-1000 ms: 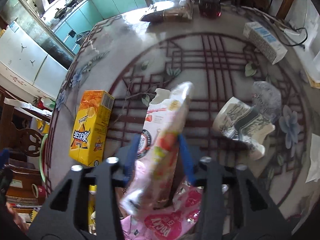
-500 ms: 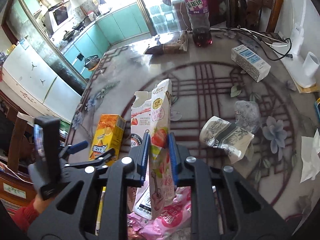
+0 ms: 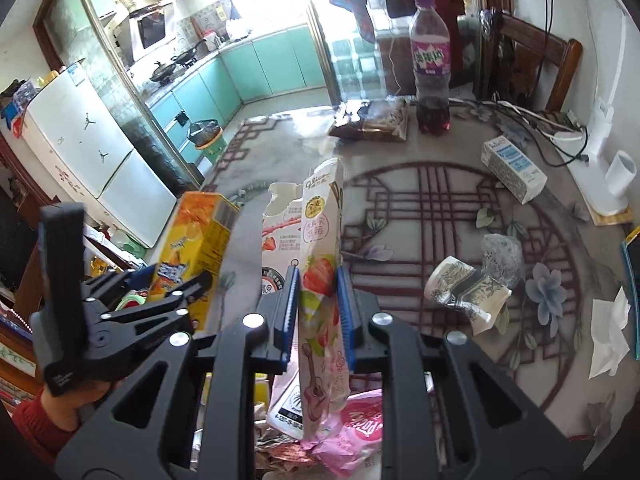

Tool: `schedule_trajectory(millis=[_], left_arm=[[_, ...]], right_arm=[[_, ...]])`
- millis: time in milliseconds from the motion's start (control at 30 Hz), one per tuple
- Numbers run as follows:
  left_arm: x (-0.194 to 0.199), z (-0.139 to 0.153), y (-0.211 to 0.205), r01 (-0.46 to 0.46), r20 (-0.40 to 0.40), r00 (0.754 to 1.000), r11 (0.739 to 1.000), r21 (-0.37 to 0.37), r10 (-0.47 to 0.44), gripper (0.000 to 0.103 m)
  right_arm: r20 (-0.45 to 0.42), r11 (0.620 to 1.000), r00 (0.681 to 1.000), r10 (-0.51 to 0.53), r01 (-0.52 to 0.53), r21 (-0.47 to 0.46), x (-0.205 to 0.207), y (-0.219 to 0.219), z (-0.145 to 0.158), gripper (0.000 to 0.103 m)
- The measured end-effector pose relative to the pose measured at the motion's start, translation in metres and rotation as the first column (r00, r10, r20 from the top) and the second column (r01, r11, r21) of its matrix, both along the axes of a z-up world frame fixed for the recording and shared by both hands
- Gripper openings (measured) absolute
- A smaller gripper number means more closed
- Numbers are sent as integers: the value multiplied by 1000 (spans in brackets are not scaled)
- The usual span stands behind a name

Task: Collect trash
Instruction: 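Carry both cartons over the red bucket and open both grippers to drop them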

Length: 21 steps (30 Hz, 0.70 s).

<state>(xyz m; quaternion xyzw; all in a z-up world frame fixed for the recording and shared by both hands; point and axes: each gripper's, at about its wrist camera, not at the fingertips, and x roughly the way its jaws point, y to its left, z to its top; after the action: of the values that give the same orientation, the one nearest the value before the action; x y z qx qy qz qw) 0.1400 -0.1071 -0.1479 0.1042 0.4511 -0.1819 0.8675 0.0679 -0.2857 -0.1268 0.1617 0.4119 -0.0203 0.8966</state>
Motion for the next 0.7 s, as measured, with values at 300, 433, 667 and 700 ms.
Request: schedule_trajectory(millis=[300,433,667,700], left_arm=[[-51,59,36,-19,105,994,999,-36,22,54],[-67,72,61,-38,121,992,997,-68,46,54],[-84,89,115,-98,172,979,992,-76,110,55],[-85,91,125,-110,178,976,991,-75,122,55]], right_arm=[[69,999,997,31,-30,-17,-27,30,34,19],[94,999,995,36,-33,-34,-40,47,49,19],[127,996,989,79,-72,-56,-48,96,68,19],[129,995,988,87,-80,-59,-47,104,69,19]])
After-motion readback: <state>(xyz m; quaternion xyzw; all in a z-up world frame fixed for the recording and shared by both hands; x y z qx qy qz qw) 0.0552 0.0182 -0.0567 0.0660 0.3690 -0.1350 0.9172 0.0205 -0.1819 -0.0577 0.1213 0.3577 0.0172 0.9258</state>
